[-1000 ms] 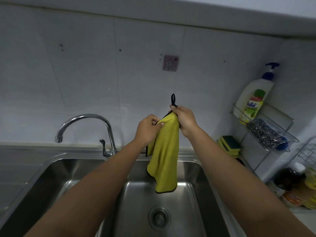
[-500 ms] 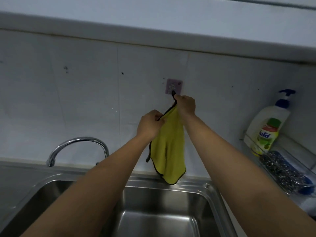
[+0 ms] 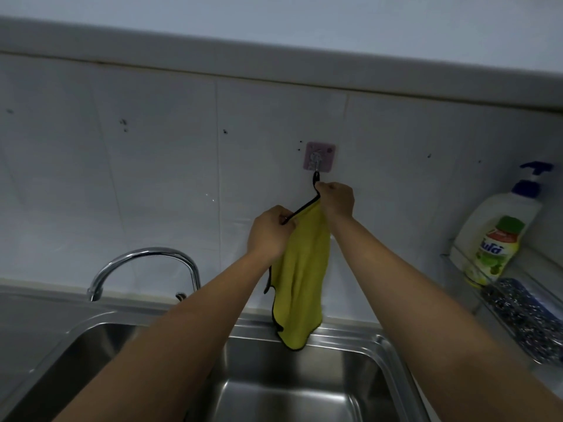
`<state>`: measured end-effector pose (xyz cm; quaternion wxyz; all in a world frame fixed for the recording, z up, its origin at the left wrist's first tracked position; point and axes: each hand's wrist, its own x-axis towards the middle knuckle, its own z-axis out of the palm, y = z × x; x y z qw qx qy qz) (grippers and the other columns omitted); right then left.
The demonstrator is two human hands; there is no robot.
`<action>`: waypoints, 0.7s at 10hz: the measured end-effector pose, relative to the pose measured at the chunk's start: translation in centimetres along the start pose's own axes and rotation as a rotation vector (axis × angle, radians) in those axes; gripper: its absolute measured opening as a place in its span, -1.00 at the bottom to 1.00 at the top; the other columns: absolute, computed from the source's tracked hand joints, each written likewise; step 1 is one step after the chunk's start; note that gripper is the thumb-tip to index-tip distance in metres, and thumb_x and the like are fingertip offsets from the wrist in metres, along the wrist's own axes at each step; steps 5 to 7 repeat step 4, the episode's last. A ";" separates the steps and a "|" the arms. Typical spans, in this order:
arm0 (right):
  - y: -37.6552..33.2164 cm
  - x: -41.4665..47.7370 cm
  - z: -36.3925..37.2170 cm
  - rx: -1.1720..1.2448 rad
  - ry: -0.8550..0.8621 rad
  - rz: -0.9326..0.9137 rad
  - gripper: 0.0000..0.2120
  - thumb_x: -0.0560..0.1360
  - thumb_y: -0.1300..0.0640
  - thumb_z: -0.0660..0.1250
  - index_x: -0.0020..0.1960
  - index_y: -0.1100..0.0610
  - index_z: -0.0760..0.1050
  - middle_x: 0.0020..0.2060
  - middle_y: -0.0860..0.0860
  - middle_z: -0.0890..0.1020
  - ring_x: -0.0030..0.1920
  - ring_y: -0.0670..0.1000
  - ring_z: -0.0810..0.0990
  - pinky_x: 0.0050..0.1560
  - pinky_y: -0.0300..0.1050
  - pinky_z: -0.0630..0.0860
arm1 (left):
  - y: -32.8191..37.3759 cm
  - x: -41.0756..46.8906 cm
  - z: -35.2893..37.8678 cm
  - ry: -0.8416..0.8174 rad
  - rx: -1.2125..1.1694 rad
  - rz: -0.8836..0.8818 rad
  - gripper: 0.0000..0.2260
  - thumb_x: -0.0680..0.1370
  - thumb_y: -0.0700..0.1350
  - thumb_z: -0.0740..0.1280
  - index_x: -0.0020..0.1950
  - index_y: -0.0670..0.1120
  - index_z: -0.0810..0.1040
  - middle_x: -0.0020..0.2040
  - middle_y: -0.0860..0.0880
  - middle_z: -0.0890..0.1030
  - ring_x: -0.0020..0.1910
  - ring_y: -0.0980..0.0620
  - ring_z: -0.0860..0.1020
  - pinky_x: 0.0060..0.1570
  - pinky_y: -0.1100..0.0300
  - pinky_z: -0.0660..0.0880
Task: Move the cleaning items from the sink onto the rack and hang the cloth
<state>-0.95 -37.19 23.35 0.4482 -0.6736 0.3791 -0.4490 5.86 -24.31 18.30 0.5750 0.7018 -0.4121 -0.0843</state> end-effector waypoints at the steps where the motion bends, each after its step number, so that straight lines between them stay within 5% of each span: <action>1: 0.7 -0.8 0.0 -0.006 -0.009 -0.019 -0.54 0.52 0.03 0.31 -0.45 0.02 0.17 -0.49 -0.05 0.29 -0.44 -0.09 0.28 -0.41 -0.19 0.15 | -0.7 -0.7 0.1 -0.029 0.026 -0.004 -0.90 0.55 -0.11 0.31 0.01 -0.09 0.57 -0.18 0.08 0.54 -0.17 0.11 0.52 -0.27 0.30 0.44; 2: 1.4 -2.5 -0.3 -0.001 -0.051 -0.012 -0.59 0.55 -0.04 0.28 -0.42 0.05 0.30 -0.44 -0.04 0.41 -0.37 -0.07 0.40 -0.34 -0.18 0.30 | -1.5 -1.7 -0.1 -0.066 0.053 -0.026 -0.91 0.56 -0.14 0.30 0.00 -0.11 0.56 -0.22 0.08 0.53 -0.14 0.07 0.52 -0.22 0.25 0.45; 3: 2.2 -4.4 -0.7 -0.014 -0.112 0.008 -0.70 0.58 -0.05 0.19 -0.12 0.11 0.58 -0.21 -0.01 0.59 -0.14 -0.01 0.57 -0.08 -0.13 0.50 | -2.3 -2.9 -0.2 -0.084 0.079 -0.029 -0.84 0.57 -0.23 0.21 0.03 -0.13 0.57 -0.07 -0.05 0.63 -0.09 0.05 0.54 -0.11 0.22 0.48; 4: 2.8 -6.9 -1.6 -0.101 -0.140 -0.026 -0.74 0.57 0.02 0.04 -0.07 0.02 0.50 -0.05 0.02 0.62 0.03 0.04 0.57 0.07 -0.15 0.46 | -2.7 -4.7 -0.5 -0.121 0.162 -0.037 -0.78 0.60 -0.19 0.19 0.16 -0.15 0.56 0.12 -0.12 0.62 0.02 0.01 0.55 0.05 0.24 0.46; 7: 2.8 -6.9 -1.6 -0.101 -0.140 -0.026 -0.74 0.57 0.02 0.04 -0.07 0.02 0.50 -0.05 0.02 0.62 0.03 0.04 0.57 0.07 -0.15 0.46 | -2.7 -4.7 -0.5 -0.121 0.162 -0.037 -0.78 0.60 -0.19 0.19 0.16 -0.15 0.56 0.12 -0.12 0.62 0.02 0.01 0.55 0.05 0.24 0.46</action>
